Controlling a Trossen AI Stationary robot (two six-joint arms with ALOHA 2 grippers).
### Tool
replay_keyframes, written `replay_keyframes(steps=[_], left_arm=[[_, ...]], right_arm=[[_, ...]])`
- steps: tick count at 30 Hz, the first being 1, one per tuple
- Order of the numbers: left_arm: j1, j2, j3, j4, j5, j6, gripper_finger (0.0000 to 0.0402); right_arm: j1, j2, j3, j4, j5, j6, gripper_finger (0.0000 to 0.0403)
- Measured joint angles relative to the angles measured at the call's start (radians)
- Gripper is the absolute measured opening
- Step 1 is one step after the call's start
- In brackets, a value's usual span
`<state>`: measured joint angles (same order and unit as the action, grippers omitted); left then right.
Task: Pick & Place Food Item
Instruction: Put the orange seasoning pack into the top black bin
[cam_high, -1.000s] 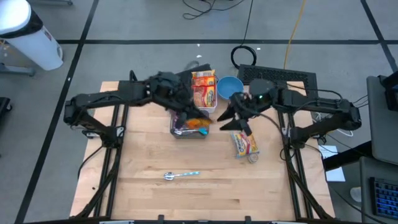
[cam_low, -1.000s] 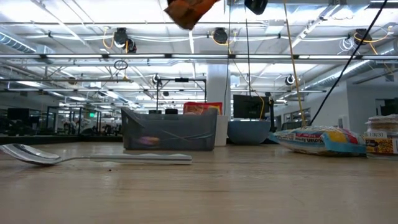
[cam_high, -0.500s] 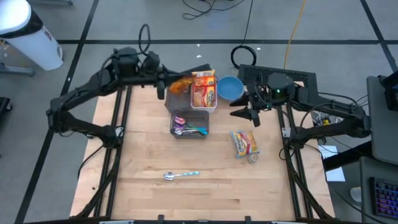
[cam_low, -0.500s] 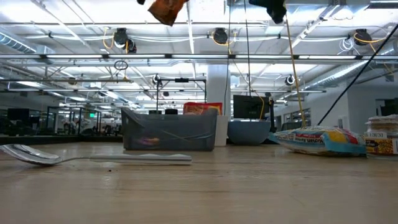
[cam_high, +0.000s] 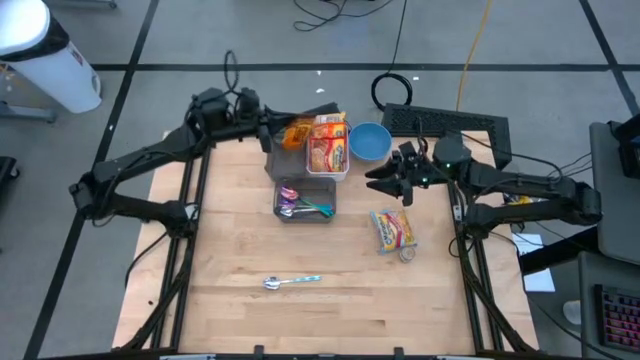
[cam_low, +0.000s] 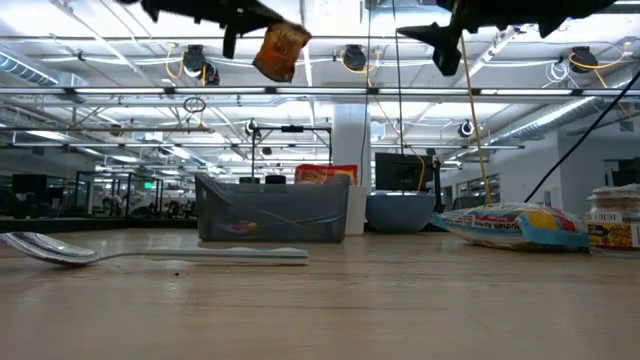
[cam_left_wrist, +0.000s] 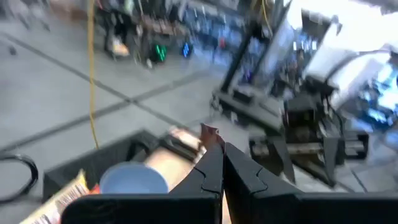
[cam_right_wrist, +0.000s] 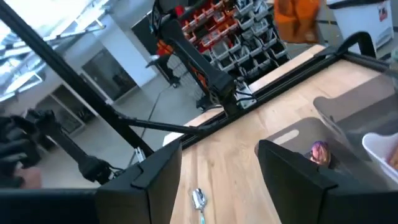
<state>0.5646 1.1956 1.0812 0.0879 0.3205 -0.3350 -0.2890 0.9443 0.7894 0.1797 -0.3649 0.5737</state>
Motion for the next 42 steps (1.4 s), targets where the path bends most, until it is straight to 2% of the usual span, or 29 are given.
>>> replay_keyframes(steps=[3, 7, 13, 18, 25, 33, 36, 42], left_arm=[[0.027, -0.033, -0.130, 0.162, -0.007, -0.036, 0.0001], [0.070, -0.072, -0.279, 0.387, -0.012, -0.090, 0.0002], [0.129, -0.081, -0.441, 0.551, -0.040, -0.146, 0.0003], [0.155, -0.080, -0.527, 0.584, -0.131, -0.117, 0.0004], [0.192, -0.042, -0.625, 0.719, -0.140, -0.121, 0.0002], [0.215, 0.105, -0.648, 0.852, -0.134, -0.131, 0.0002], [0.216, 0.168, -0.648, 0.900, -0.085, -0.154, 0.0002], [0.206, 0.233, -0.616, 1.000, 0.141, -0.278, 0.0002]], right_arm=[[0.000, 0.001, -0.031, 0.030, 0.011, 0.023, 0.0205], [0.000, 0.000, -0.036, 0.043, 0.105, 0.017, 0.0205], [-0.002, 0.006, -0.036, 0.096, 0.222, -0.004, 0.0205], [-0.002, 0.031, -0.036, 0.101, 0.277, 0.016, 0.0205], [-0.002, 0.098, -0.036, 0.155, 0.291, 0.073, 0.0205], [-0.002, 0.151, -0.036, 0.199, 0.291, 0.135, 0.0205], [-0.003, 0.159, -0.036, 0.201, 0.288, 0.134, 0.0205], [-0.015, 0.223, 0.013, 0.177, 0.227, 0.073, 0.0205]])
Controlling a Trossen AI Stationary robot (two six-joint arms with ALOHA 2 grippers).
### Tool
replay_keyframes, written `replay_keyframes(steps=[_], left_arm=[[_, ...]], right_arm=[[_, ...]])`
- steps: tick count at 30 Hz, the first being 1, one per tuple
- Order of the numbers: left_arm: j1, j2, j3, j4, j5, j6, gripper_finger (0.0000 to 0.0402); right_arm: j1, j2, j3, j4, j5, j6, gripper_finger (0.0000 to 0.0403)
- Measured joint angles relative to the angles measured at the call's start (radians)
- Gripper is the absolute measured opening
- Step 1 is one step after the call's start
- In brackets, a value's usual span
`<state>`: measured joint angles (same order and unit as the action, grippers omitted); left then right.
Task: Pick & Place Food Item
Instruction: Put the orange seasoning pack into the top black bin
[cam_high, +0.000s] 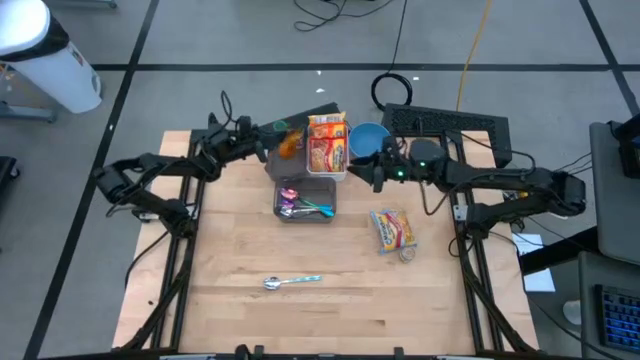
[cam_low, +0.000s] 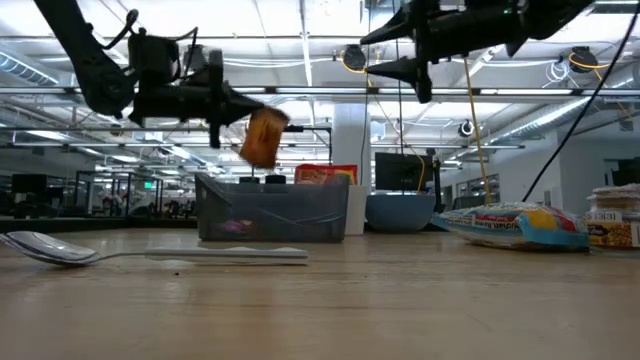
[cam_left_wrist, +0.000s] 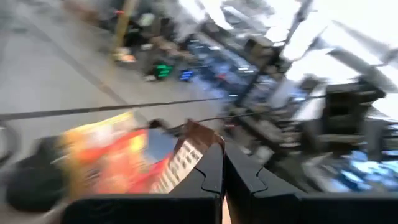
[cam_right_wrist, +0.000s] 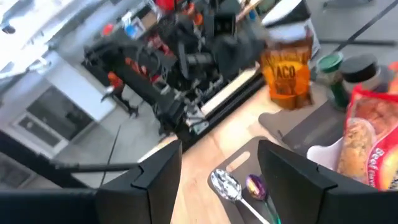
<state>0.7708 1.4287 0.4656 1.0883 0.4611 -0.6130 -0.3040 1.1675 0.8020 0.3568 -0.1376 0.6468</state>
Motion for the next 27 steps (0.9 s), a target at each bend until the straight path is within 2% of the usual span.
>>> replay_keyframes(steps=[4, 8, 13, 17, 21, 27], left_arm=[[-0.030, -0.004, 0.062, 0.051, 0.107, -0.038, 0.0002], [-0.065, -0.004, 0.153, 0.043, 0.214, -0.093, 0.0002], [-0.125, -0.003, 0.253, 0.021, 0.238, -0.085, 0.0002], [-0.147, -0.004, 0.300, 0.005, 0.248, -0.085, 0.0002], [-0.166, -0.004, 0.318, -0.046, 0.257, -0.080, 0.0001], [-0.188, -0.004, 0.318, -0.066, 0.249, -0.080, 0.0002]], right_arm=[[-0.028, 0.108, 0.068, -0.009, -0.077, -0.032, 0.0205], [-0.057, 0.210, 0.124, 0.009, -0.099, -0.100, 0.0205], [-0.091, 0.294, 0.187, 0.080, -0.068, -0.147, 0.0205], [-0.113, 0.308, 0.217, 0.087, -0.040, -0.204, 0.0205], [-0.134, 0.306, 0.240, 0.095, -0.043, -0.240, 0.0205], [-0.142, 0.305, 0.270, 0.203, -0.047, -0.240, 0.0205]])
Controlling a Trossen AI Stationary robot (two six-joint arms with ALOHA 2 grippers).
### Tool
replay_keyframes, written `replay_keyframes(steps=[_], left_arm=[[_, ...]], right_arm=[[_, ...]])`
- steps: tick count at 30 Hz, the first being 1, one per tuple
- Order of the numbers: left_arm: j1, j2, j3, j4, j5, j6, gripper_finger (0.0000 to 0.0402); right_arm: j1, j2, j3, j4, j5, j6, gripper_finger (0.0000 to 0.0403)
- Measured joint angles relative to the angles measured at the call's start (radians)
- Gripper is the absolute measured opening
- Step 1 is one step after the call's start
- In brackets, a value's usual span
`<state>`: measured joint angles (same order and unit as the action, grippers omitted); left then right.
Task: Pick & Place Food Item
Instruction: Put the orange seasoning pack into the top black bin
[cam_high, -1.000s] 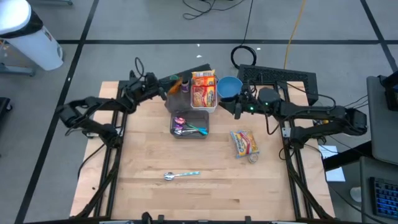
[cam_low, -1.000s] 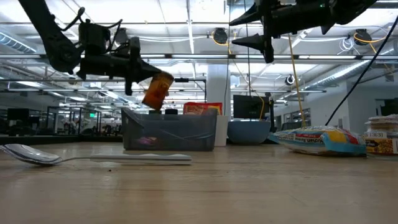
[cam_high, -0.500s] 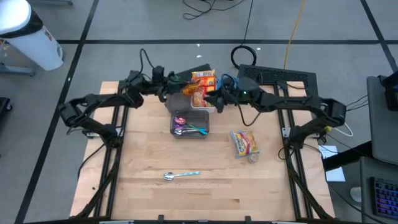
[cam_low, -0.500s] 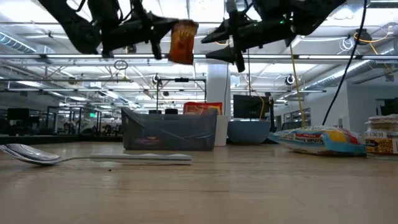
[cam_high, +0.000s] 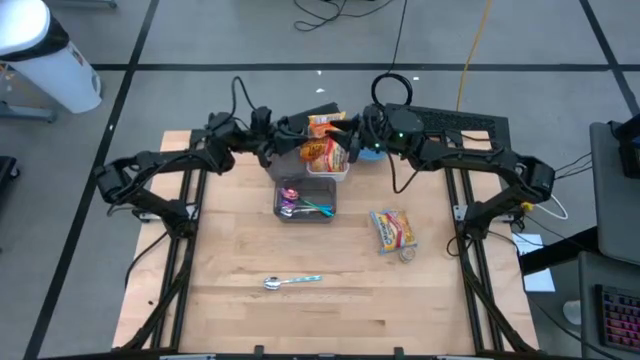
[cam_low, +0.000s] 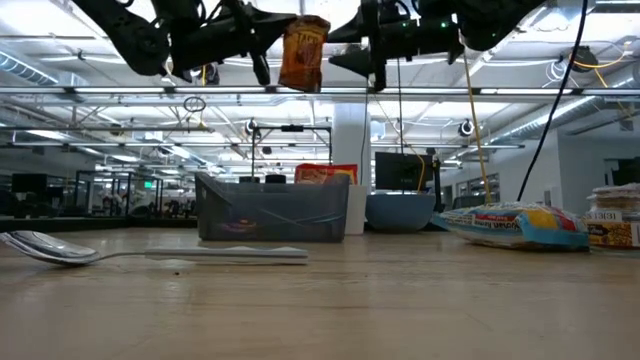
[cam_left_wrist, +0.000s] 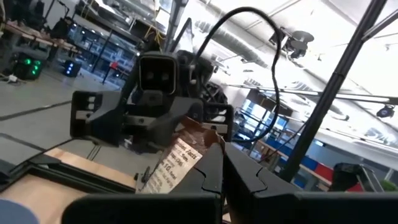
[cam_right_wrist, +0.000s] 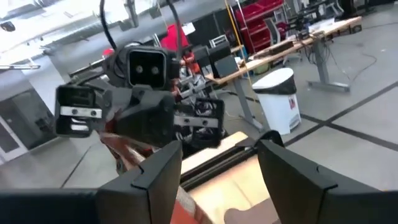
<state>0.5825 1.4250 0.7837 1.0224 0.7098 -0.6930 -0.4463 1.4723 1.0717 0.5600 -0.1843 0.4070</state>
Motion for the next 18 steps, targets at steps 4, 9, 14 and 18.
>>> replay_keyframes(steps=[4, 9, 14, 18], left_arm=[[-0.009, 0.000, 0.000, -0.011, -0.003, 0.001, 0.0001], [-0.009, 0.000, 0.000, -0.020, -0.011, 0.009, 0.0001], [-0.009, 0.000, 0.000, -0.022, 0.000, 0.006, 0.0002], [-0.009, 0.000, 0.000, -0.025, 0.005, 0.000, 0.0003]], right_arm=[[0.001, 0.002, 0.004, -0.013, -0.003, 0.000, 0.0205], [0.002, 0.002, 0.004, -0.002, -0.068, 0.000, 0.0205], [-0.006, 0.002, 0.004, 0.103, -0.087, 0.045, 0.0205], [-0.026, 0.001, 0.004, 0.250, -0.149, 0.124, 0.0205]])
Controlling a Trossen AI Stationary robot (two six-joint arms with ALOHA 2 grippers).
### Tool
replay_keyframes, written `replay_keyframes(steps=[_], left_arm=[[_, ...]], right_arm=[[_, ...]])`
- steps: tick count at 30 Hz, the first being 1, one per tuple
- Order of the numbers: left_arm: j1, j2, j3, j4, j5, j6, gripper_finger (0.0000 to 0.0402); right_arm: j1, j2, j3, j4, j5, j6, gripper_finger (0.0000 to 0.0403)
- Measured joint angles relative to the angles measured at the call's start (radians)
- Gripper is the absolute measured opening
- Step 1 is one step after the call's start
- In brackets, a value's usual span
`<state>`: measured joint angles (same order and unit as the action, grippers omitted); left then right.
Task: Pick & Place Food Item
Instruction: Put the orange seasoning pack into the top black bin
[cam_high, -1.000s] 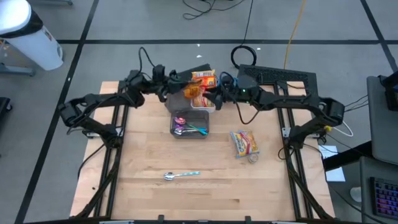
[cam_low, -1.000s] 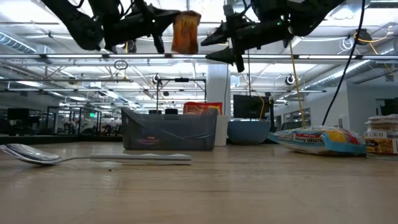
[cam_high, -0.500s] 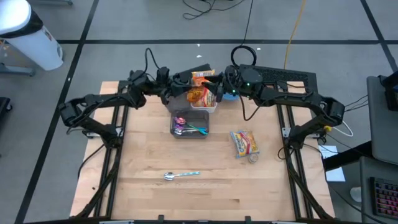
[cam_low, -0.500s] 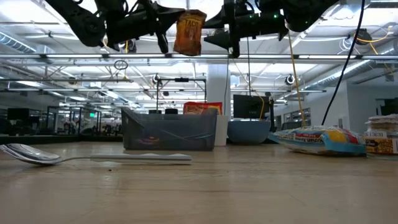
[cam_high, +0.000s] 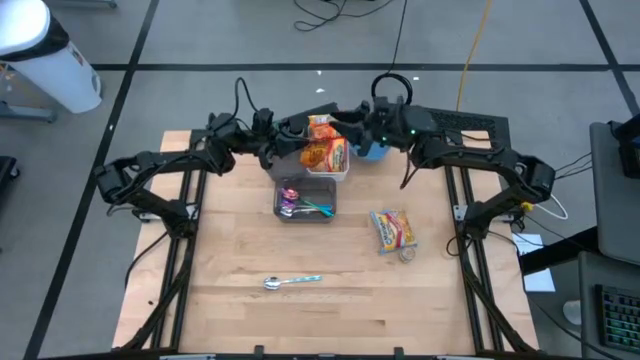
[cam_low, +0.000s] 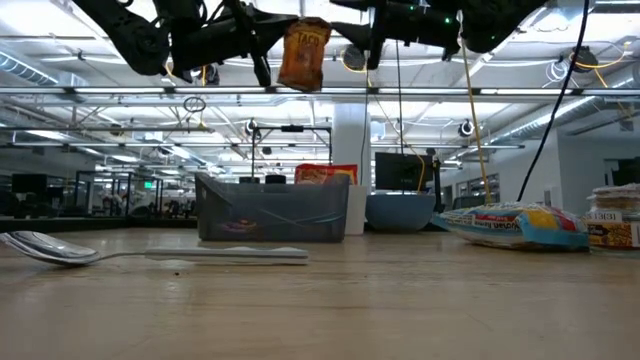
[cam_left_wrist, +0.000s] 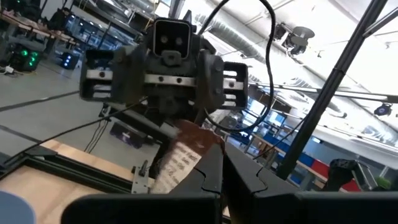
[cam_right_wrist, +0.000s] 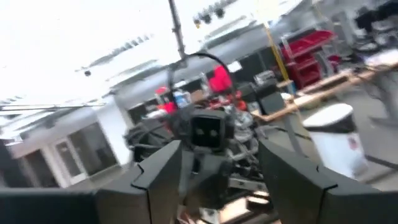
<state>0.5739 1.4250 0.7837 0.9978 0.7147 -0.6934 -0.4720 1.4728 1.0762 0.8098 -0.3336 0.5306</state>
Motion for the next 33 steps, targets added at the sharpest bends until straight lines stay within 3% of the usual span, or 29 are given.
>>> replay_keyframes(steps=[6, 28, 33], left_arm=[[0.000, 0.000, 0.000, 0.000, 0.000, -0.001, 0.0003], [0.001, 0.000, 0.000, 0.002, -0.011, 0.002, 0.0003], [0.001, 0.000, 0.000, 0.002, -0.017, 0.003, 0.0003]], right_arm=[[0.003, 0.001, 0.000, -0.010, -0.065, 0.009, 0.0205], [0.051, 0.001, 0.000, -0.200, -0.066, -0.071, 0.0205], [0.051, 0.001, 0.000, -0.228, -0.091, -0.072, 0.0178]])
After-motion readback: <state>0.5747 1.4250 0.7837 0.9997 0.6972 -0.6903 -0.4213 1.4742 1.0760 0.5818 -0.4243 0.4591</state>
